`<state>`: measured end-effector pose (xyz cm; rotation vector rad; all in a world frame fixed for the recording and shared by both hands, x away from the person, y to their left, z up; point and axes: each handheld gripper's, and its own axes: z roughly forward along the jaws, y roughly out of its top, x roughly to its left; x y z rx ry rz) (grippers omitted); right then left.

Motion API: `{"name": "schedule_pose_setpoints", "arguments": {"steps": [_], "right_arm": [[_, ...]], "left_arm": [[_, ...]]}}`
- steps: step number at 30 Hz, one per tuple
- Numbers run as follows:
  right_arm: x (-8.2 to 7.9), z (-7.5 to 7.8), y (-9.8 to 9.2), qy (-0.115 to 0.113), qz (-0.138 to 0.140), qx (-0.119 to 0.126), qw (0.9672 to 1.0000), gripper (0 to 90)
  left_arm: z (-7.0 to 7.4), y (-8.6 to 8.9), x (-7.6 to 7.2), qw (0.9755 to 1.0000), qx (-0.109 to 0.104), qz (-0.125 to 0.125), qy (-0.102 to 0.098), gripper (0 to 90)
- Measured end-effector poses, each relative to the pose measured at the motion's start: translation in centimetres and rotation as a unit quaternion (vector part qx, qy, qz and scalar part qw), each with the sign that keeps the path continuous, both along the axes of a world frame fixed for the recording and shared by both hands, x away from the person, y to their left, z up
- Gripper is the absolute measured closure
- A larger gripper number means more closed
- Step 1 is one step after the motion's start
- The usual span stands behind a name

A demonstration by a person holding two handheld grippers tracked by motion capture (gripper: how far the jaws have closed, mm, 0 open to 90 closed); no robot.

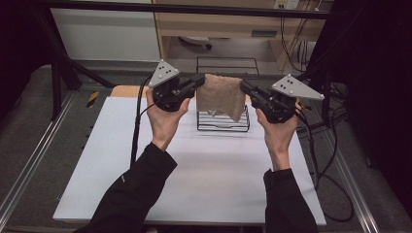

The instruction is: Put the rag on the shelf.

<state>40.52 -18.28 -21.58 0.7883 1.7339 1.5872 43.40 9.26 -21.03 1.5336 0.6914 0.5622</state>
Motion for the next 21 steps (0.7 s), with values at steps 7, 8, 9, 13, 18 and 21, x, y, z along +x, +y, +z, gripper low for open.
{"name": "schedule_pose_setpoints", "arguments": {"steps": [7, 8, 9, 13, 18, 21], "right_arm": [[0.5, 1.8, -0.4, -0.014, -0.007, 0.000, 0.9999, 86.3], [0.6, 2.1, -0.5, -0.015, -0.006, 0.001, 0.9999, 86.3], [0.6, 2.3, -0.5, -0.017, -0.006, 0.000, 0.9998, 86.3], [0.9, 3.2, -0.5, -0.023, -0.006, 0.001, 0.9997, 86.4], [1.4, 4.2, -0.3, -0.030, -0.008, 0.000, 0.9995, 86.4], [1.9, 4.6, -0.2, -0.032, -0.009, 0.000, 0.9995, 86.3]], "left_arm": [[1.6, -0.7, 0.5, 0.9999, 0.002, 0.003, -0.013, 87.7], [1.8, -0.7, 0.6, 0.9999, 0.001, 0.003, -0.014, 87.7], [2.0, -0.7, 0.7, 0.9999, 0.002, 0.003, -0.017, 87.7], [2.9, -0.7, 1.0, 0.9997, -0.003, 0.006, -0.024, 87.7], [3.8, -0.5, 1.4, 0.9995, -0.008, 0.007, -0.030, 87.7], [4.2, -0.4, 1.8, 0.9994, -0.016, 0.010, -0.029, 87.8]]}}
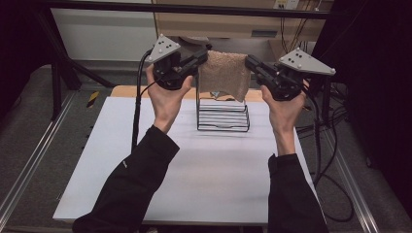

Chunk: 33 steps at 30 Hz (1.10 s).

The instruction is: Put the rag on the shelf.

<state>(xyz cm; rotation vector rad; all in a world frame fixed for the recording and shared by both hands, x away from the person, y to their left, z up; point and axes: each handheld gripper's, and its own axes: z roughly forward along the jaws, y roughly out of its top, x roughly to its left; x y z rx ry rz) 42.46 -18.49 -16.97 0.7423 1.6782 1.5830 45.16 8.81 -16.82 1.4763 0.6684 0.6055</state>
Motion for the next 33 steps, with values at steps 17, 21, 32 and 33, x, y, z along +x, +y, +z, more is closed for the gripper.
{"name": "schedule_pose_setpoints", "arguments": {"steps": [17, 21, 32, 33], "right_arm": [[3.3, 1.6, 0.3, -0.001, -0.008, 0.003, 1.0000, 86.4], [4.1, 1.8, 0.3, -0.002, -0.008, 0.003, 1.0000, 86.3], [6.4, 1.6, 0.5, 0.006, -0.011, 0.001, 0.9999, 86.3], [6.6, 1.6, 0.6, 0.007, -0.012, 0.001, 0.9999, 86.3]], "left_arm": [[1.9, -0.1, 2.9, 0.9999, 0.000, 0.015, 0.001, 87.8], [2.1, -0.2, 3.5, 0.9998, 0.004, 0.022, -0.002, 87.7], [2.1, -0.4, 5.9, 0.9994, 0.002, 0.033, 0.005, 87.7], [2.1, -0.3, 6.1, 0.9994, 0.004, 0.034, 0.003, 87.7]]}}
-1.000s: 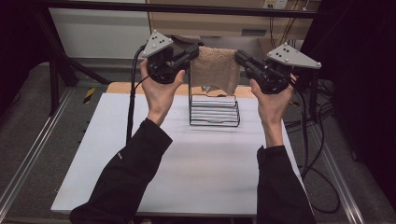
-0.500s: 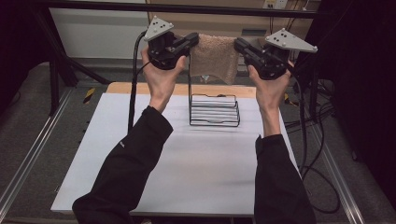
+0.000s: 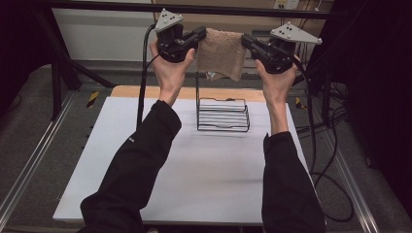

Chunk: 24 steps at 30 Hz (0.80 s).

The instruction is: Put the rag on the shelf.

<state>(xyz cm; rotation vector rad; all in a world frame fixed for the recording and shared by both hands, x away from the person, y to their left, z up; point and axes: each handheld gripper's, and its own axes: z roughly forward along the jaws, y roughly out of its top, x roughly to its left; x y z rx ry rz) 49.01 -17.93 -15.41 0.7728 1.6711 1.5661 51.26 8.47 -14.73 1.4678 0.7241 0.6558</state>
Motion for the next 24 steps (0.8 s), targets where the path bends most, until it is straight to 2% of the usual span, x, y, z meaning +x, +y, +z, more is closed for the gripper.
{"name": "schedule_pose_setpoints", "arguments": {"steps": [10, 19, 24], "right_arm": [[1.7, -0.1, -0.1, 0.006, -0.008, 0.005, 0.9999, 86.3], [2.9, -1.5, -0.7, 0.024, -0.015, 0.001, 0.9996, 86.3], [3.5, -2.1, -0.7, 0.026, -0.017, -0.014, 0.9994, 86.2]], "left_arm": [[0.3, -0.6, 1.4, 1.0000, 0.007, 0.006, -0.002, 87.7], [-1.6, -1.4, 2.1, 0.9996, 0.026, 0.005, 0.010, 87.7], [-2.4, -1.4, 2.5, 0.9993, 0.033, 0.007, 0.015, 87.8]]}}
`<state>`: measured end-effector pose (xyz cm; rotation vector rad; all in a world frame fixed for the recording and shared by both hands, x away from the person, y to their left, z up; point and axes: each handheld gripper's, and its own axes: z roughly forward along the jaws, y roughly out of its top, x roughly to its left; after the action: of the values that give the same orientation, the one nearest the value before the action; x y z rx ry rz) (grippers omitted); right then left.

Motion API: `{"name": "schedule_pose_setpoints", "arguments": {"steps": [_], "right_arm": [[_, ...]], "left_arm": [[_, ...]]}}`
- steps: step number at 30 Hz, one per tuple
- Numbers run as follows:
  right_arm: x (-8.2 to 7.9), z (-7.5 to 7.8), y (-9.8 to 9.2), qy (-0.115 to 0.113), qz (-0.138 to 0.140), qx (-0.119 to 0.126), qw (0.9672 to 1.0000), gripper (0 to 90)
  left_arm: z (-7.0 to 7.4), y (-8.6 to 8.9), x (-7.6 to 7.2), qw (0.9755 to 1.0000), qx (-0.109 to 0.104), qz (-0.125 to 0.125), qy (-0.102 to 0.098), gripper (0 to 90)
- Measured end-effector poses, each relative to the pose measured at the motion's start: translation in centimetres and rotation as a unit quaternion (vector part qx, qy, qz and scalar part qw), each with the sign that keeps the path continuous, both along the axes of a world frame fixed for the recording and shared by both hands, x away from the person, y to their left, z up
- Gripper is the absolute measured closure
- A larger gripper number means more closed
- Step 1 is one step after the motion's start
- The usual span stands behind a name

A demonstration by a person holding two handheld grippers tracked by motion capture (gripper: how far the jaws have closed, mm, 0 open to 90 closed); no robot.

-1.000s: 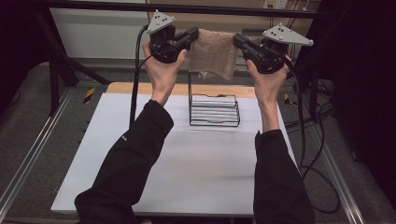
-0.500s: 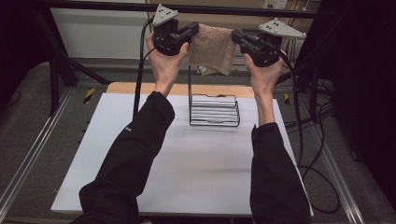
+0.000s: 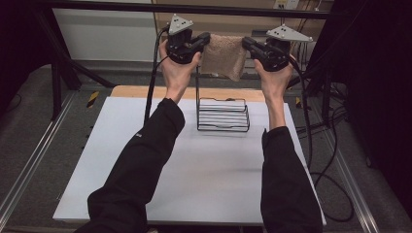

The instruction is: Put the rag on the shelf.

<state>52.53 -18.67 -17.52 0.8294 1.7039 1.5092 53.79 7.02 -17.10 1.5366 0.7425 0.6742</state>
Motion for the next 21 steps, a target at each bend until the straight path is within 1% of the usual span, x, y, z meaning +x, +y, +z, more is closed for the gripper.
{"name": "schedule_pose_setpoints", "arguments": {"steps": [3, 5, 12, 20, 21], "right_arm": [[0.2, -0.4, -0.1, 0.002, 0.001, -0.004, 1.0000, 86.2], [0.2, -0.8, -0.2, 0.006, 0.002, -0.002, 1.0000, 86.2], [0.4, -2.4, -0.6, 0.023, 0.008, -0.011, 0.9996, 86.2], [0.6, -4.2, -0.7, 0.039, 0.010, -0.021, 0.9990, 86.1], [0.6, -4.4, -0.7, 0.042, 0.009, -0.022, 0.9988, 86.1]], "left_arm": [[-0.6, -0.1, 0.1, 1.0000, 0.003, -0.004, 0.003, 87.7], [-1.1, -0.1, 0.0, 1.0000, 0.004, -0.005, 0.007, 87.7], [-2.7, -0.3, -0.2, 0.9998, 0.009, -0.013, 0.014, 87.8], [-4.3, -0.5, -0.3, 0.9994, 0.023, -0.013, 0.021, 87.8], [-4.5, -0.5, -0.3, 0.9993, 0.027, -0.014, 0.023, 87.8]]}}
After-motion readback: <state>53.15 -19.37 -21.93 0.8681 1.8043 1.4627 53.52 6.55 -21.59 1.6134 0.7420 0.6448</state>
